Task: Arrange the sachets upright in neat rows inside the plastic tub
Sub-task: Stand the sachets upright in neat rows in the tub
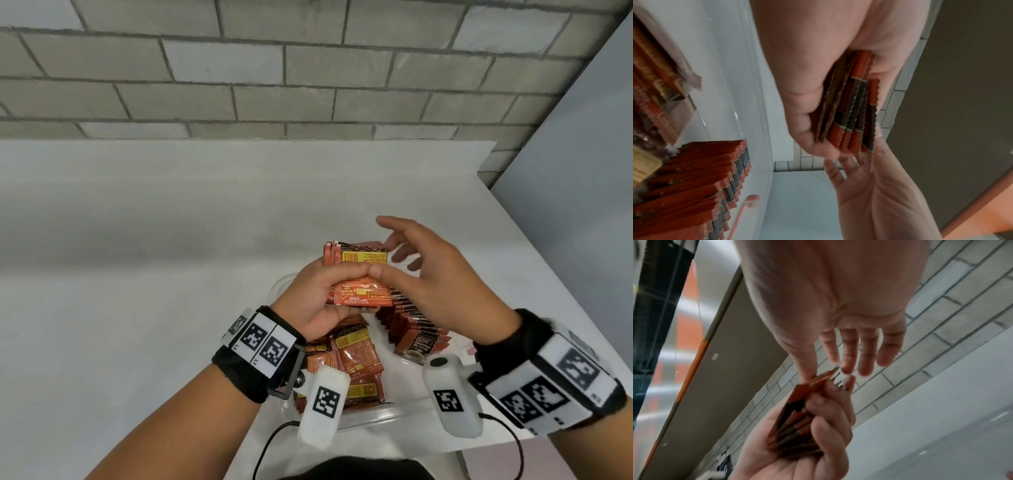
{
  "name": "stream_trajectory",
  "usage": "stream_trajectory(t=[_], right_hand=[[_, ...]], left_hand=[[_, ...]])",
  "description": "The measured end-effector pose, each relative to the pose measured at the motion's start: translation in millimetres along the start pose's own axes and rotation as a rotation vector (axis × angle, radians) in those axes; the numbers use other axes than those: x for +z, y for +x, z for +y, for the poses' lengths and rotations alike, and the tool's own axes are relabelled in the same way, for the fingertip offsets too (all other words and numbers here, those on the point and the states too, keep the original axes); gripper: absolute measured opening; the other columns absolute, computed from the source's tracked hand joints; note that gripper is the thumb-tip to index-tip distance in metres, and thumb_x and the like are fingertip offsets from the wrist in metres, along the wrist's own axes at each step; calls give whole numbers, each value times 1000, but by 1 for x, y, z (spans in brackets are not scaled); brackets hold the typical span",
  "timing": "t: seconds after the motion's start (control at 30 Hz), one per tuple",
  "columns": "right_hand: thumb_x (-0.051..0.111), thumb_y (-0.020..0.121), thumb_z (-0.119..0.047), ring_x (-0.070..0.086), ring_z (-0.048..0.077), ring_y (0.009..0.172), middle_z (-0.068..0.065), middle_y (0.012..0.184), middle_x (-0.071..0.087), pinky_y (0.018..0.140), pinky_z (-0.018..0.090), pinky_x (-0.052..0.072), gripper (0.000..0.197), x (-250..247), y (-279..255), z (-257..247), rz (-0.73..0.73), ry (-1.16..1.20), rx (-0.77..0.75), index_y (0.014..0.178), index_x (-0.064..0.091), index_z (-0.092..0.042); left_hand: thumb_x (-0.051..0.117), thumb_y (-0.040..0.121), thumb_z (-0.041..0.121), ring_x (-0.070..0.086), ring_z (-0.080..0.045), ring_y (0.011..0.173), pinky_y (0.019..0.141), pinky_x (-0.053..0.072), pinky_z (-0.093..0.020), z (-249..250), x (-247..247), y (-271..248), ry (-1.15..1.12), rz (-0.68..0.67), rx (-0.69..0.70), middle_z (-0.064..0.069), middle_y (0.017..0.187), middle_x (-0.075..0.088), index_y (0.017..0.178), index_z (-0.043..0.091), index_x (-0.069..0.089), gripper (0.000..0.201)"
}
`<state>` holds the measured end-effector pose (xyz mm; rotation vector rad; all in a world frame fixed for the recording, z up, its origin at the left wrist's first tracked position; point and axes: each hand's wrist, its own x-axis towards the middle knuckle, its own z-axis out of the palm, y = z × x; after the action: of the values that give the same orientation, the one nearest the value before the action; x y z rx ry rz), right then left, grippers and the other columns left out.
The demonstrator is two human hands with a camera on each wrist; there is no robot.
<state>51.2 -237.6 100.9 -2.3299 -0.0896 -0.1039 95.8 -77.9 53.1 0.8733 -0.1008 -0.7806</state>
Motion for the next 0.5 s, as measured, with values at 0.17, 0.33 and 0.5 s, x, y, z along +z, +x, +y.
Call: stream_trajectory(t=[0.17,0.33,0.5], right_hand=[[70,83,-16,62,12,77,-3,84,63,76,30,53,36,-5,2,9,-22,238,118,111,58,-36],[69,84,-10,56,3,73,-12,80,61,66,13,43,20,-6,-5,8,274,134,-34,82,57,-26],[72,79,-15,54,11,95,-7,98,60,82,9,36,11,3,-15,16,107,-145,-260,86,66,-20]], left_hand=[[67,73,38,66,-21,76,65,51,-34,-3,2,2,-29,2,-43,-10,89,70,95,14,72,32],[72,65,49,62,-21,67,65,52,-33,-6,0,5,-61,-4,-52,-12,81,66,88,15,76,42],[89,56,36,64,-22,78,68,54,-33,-9,-5,9,-161,-67,-9,-13,95,66,101,11,72,54]])
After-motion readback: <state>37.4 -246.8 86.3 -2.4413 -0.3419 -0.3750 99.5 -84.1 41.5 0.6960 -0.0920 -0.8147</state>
